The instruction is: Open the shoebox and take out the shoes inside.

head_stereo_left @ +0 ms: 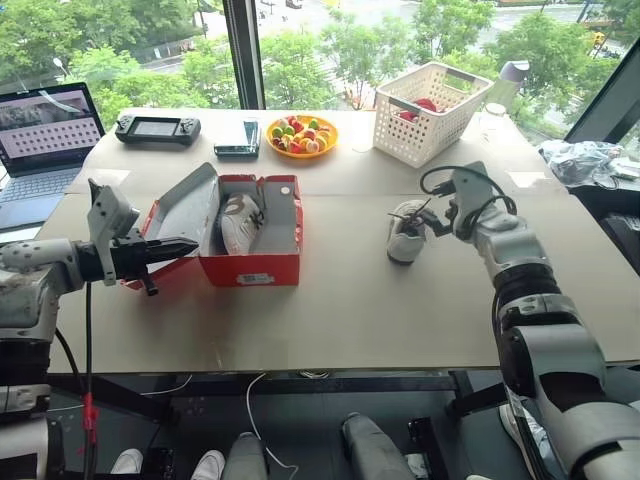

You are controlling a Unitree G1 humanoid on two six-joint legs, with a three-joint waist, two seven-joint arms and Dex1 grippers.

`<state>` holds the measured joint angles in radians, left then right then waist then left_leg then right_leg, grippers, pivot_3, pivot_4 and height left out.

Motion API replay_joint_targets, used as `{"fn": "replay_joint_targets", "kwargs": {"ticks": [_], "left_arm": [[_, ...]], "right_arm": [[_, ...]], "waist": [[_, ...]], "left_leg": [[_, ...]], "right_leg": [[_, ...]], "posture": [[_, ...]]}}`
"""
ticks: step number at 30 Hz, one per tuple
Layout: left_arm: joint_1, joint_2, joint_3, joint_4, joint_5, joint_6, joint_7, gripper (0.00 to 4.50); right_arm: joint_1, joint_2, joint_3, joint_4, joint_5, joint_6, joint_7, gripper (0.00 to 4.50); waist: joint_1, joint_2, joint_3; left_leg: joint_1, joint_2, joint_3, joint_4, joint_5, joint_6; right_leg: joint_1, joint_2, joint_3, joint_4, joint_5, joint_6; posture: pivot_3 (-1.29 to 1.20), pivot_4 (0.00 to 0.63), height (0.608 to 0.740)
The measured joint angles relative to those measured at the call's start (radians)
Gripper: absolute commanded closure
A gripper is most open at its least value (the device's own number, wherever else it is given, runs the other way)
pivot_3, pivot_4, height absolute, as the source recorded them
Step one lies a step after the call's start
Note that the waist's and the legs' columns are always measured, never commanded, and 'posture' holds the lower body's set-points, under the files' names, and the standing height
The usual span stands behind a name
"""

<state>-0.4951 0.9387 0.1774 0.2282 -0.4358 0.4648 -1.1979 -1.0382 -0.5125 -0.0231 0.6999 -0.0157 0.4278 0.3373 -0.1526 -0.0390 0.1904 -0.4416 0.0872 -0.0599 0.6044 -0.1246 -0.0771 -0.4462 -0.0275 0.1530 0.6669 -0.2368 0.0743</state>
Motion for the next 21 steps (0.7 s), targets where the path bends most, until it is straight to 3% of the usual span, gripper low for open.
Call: {"fn": "replay_joint_targets", "kwargs": {"ticks": [6,11,13,16,21], "left_arm": [[0.000,0.000,0.000,-0.006,0.000,0.002,0.001,4.50],[-0.005,-0.005,-0.003,-0.016,0.001,0.005,0.003,4.50],[-0.009,-0.008,-0.004,-0.013,0.002,0.005,0.004,4.50],[-0.030,-0.026,-0.020,-0.010,0.003,0.002,0.004,4.50],[-0.031,-0.027,-0.024,0.024,0.007,-0.002,0.002,4.50]], "right_arm": [[-0.007,-0.071,-0.034,-0.471,0.116,0.304,0.143,0.02],[-0.115,0.228,-0.147,-0.729,0.407,0.720,0.134,0.02],[-0.117,0.412,-0.129,-0.760,0.451,0.815,0.073,0.02],[-0.096,0.550,-0.015,-0.680,0.452,0.848,0.019,0.02],[-0.167,0.567,0.062,-0.471,0.381,0.733,0.002,0.02]], "waist": [[0.008,0.001,0.001],[-0.001,0.001,0.001],[0.002,0.000,0.000],[0.010,0.001,0.000],[0.034,0.000,0.000]], "left_leg": [[-0.002,0.000,0.000,-0.006,0.000,0.000],[-0.001,0.000,0.000,-0.006,0.001,0.002],[0.000,0.001,-0.002,-0.005,0.002,0.003],[-0.003,0.000,-0.002,-0.001,0.002,0.003],[-0.010,0.000,-0.002,0.005,0.002,0.003]], "right_leg": [[-0.005,0.000,0.000,0.000,-0.002,-0.002],[-0.010,0.002,0.000,0.012,-0.004,-0.005],[-0.010,0.002,-0.001,0.014,-0.004,-0.005],[-0.010,0.002,-0.002,0.014,-0.003,-0.005],[-0.011,0.000,-0.003,0.011,-0.002,-0.002]], "posture": [[0.00,0.150,0.702],[0.00,0.150,0.702],[0.00,0.150,0.702],[0.00,0.150,0.702],[0.00,0.150,0.702]]}}
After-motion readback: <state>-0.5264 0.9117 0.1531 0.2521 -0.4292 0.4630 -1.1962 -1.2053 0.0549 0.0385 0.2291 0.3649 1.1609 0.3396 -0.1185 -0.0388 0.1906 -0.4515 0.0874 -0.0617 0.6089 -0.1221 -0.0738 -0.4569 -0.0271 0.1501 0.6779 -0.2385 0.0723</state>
